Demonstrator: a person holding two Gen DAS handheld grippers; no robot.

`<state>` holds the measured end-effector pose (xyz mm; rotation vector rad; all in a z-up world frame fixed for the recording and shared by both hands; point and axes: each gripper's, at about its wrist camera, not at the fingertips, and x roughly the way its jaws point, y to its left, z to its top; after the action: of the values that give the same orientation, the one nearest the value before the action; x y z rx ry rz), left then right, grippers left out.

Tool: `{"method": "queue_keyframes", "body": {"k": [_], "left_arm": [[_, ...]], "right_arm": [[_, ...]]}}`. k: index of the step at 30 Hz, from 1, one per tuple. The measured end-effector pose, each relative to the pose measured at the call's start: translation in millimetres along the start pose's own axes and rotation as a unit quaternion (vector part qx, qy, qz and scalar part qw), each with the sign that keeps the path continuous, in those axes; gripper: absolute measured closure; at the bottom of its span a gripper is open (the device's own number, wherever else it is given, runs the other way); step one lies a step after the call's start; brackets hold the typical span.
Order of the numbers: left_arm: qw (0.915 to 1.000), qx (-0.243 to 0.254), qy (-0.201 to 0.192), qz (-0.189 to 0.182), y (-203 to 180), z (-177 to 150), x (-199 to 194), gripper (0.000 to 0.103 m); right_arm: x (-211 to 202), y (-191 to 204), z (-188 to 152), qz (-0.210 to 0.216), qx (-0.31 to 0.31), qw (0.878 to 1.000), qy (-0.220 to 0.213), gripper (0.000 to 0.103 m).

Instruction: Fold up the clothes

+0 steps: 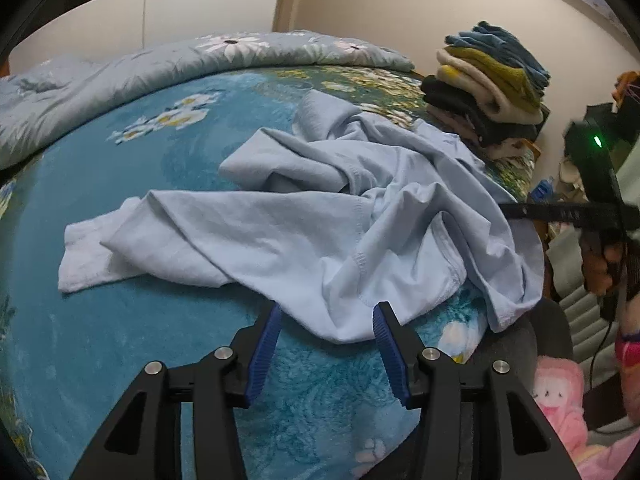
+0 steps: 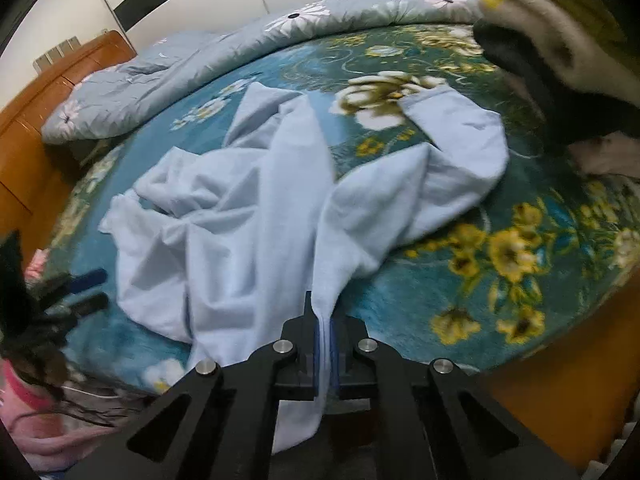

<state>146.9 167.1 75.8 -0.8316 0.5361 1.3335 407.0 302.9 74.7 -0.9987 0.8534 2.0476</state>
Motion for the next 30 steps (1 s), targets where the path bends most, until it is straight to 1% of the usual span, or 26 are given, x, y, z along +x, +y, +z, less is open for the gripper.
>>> {"method": "queue_keyframes", "body": {"k": [3, 7, 9, 13, 17, 19, 23, 25, 27, 30], "left_arm": [[0.9997, 0.002, -0.006, -0.023, -1.9, 4.8, -0.7, 0.050], [0.9985, 0.011, -0.018, -0.051, -7.6, 14.3, 0.7, 0.047], [0.9978, 0.018, -0.020, -0.060, -11.4, 19.3, 3.9, 0.046], [0.9974, 0.032, -0.009, -0.065, -17.8, 26.0, 17.2, 0.046], [0.9974, 0.037, 0.002, -0.061, -19.8, 30.2, 28.3, 0.046], [0.9977, 0.035, 0.003, -0.057, -18.7, 33.1, 30.8, 0.046], [0.9980, 0.031, 0.002, -0.056, -18.6, 39.4, 33.9, 0.046], [0.9975, 0.035, 0.003, -0.061, -21.8, 40.8, 34.4, 0.046], [0.9967, 0.040, 0.006, -0.070, -28.3, 40.9, 35.1, 0.046], [0.9959, 0.054, 0.015, -0.072, -38.4, 39.4, 39.2, 0.046]], "right_arm": [[-6.6, 9.5, 26.7, -0.005, -0.021, 1.000, -0.012, 0.099], [-18.5, 12.0, 86.0, -0.029, -0.033, 0.998, -0.050, 0.099], [-16.7, 7.0, 114.8, -0.040, -0.024, 0.997, -0.061, 0.099], [-3.9, -8.8, 166.6, -0.052, 0.003, 0.996, -0.071, 0.099], [15.9, -25.2, 206.4, -0.066, 0.031, 0.995, -0.072, 0.099], [30.2, -33.2, 223.8, -0.065, 0.044, 0.995, -0.065, 0.099], [61.6, -39.7, 234.3, -0.064, 0.046, 0.996, -0.035, 0.099], [78.5, -42.6, 237.6, -0.063, 0.046, 0.997, -0.018, 0.099], [84.5, -43.9, 232.1, -0.070, 0.038, 0.997, -0.009, 0.099], [68.9, -50.3, 224.1, -0.066, 0.032, 0.997, -0.015, 0.098]]}}
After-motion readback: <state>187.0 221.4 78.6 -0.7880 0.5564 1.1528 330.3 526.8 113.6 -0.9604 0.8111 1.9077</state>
